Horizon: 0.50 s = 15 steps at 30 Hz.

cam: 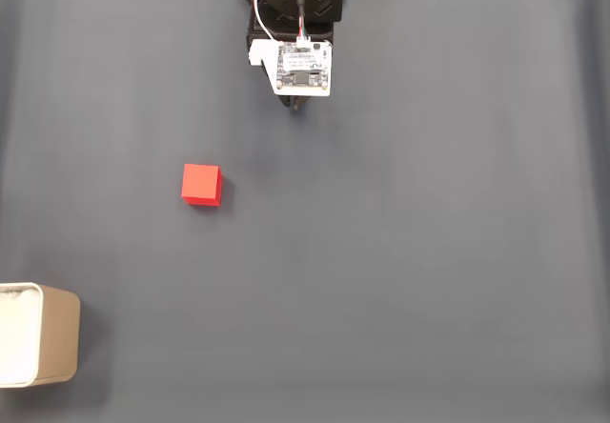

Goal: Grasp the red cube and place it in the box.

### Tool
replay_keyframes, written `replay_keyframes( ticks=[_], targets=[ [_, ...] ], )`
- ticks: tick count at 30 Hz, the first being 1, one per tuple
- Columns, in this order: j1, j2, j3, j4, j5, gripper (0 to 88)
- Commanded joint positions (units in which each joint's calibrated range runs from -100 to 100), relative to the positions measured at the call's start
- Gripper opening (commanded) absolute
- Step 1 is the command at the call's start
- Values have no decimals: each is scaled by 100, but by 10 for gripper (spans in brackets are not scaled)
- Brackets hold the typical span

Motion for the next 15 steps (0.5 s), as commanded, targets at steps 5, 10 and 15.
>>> replay_keyframes(
  ticks=[5, 10, 15],
  targets=[
    [21, 9, 45, -208, -29, 0],
    [21, 9, 36, -667, -15, 0],
    [35, 26, -74, -1053, -10, 0]
  ],
)
